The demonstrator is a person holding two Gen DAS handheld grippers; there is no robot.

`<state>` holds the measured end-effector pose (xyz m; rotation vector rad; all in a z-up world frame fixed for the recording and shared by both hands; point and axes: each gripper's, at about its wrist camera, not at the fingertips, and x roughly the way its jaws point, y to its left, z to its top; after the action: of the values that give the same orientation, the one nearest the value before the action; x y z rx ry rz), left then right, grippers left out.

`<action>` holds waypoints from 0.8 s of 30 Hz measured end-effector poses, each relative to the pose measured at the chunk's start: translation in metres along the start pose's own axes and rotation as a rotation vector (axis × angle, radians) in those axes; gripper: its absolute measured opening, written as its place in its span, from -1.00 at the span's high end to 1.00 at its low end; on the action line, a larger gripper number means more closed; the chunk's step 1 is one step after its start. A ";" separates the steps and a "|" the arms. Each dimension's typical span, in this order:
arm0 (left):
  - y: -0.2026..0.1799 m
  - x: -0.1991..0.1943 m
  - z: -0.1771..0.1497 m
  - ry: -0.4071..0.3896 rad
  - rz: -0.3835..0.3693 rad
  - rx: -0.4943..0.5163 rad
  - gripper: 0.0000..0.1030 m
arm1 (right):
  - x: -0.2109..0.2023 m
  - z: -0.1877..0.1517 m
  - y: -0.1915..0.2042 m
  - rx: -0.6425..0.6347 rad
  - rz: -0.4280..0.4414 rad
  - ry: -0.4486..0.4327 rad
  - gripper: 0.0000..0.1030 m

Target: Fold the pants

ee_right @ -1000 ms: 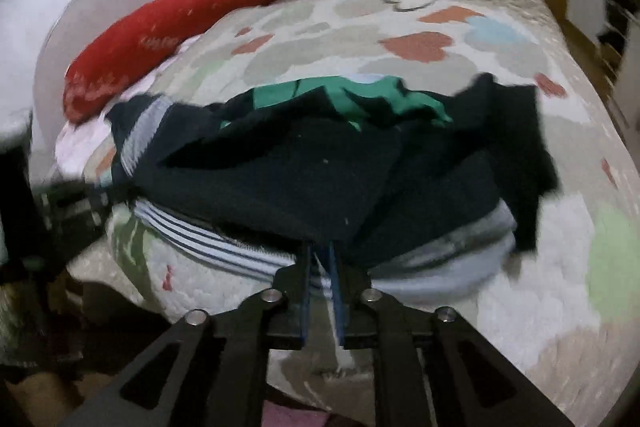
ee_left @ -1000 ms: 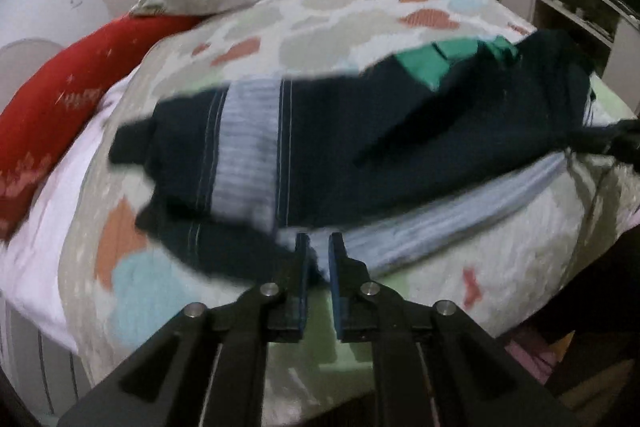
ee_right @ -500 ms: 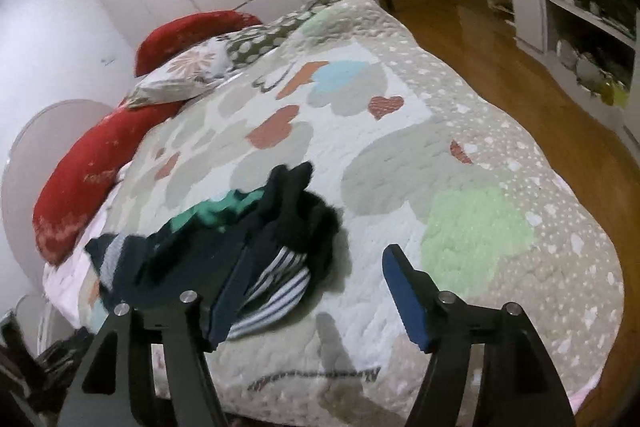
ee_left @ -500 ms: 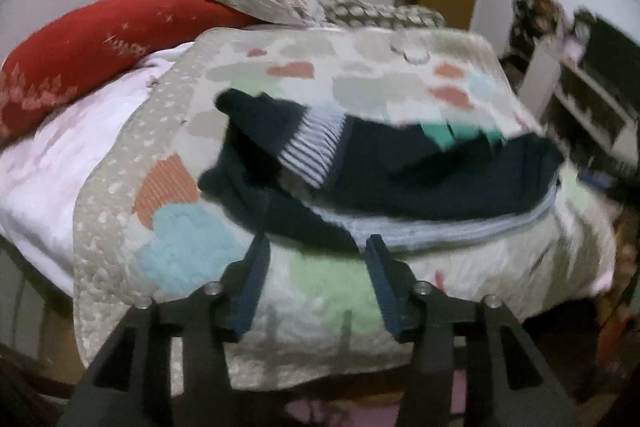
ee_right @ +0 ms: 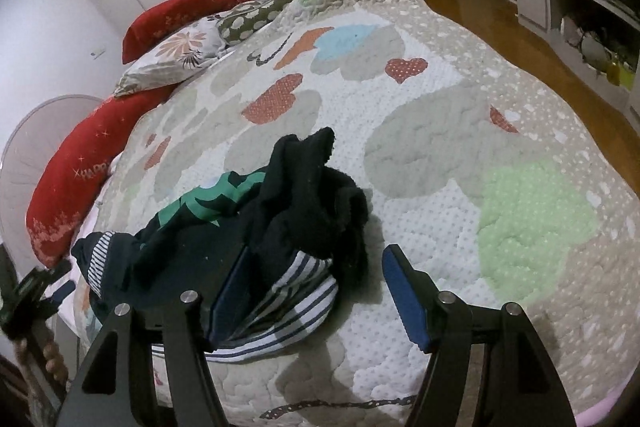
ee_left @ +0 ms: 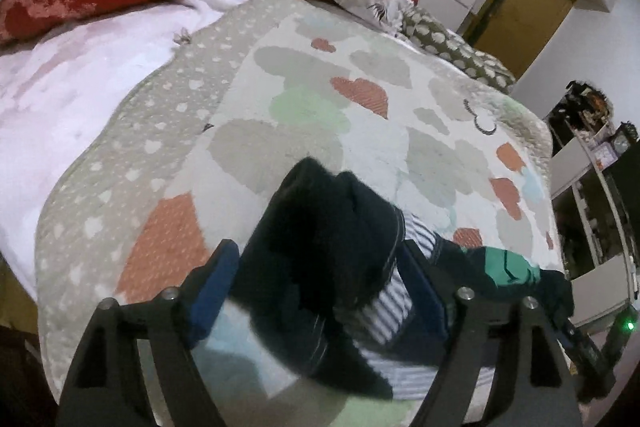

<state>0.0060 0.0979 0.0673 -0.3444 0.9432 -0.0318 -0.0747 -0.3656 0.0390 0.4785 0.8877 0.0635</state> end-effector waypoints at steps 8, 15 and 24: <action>-0.014 -0.004 -0.016 0.047 0.042 0.050 0.88 | 0.005 0.001 0.005 -0.019 -0.022 0.012 0.12; 0.019 -0.009 -0.050 0.098 0.065 -0.064 0.88 | -0.004 -0.001 0.001 -0.015 0.008 0.006 0.66; 0.036 0.003 -0.061 0.127 0.067 -0.142 0.32 | -0.008 -0.010 -0.034 0.156 0.082 0.005 0.00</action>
<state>-0.0453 0.1143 0.0220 -0.4456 1.0856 0.0752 -0.0921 -0.3938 0.0246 0.6609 0.8817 0.0709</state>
